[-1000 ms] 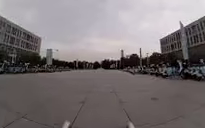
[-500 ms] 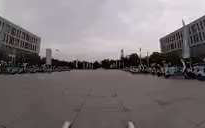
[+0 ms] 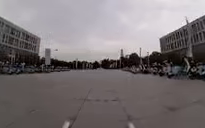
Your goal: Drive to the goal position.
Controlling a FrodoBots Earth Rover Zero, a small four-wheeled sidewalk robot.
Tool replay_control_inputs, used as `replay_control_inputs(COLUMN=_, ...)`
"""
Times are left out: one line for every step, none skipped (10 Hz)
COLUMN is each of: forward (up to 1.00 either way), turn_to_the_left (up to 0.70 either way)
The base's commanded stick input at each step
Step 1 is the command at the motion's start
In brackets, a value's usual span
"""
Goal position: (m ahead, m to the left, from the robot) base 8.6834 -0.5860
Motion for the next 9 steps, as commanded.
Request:
replay_control_inputs(forward=0.6, turn_to_the_left=0.0)
replay_control_inputs(forward=0.6, turn_to_the_left=0.0)
replay_control_inputs(forward=0.6, turn_to_the_left=0.0)
replay_control_inputs(forward=0.6, turn_to_the_left=0.0)
replay_control_inputs(forward=0.6, turn_to_the_left=0.0)
replay_control_inputs(forward=0.6, turn_to_the_left=0.0)
replay_control_inputs(forward=0.6, turn_to_the_left=0.0)
replay_control_inputs(forward=0.6, turn_to_the_left=0.0)
replay_control_inputs(forward=0.6, turn_to_the_left=0.0)
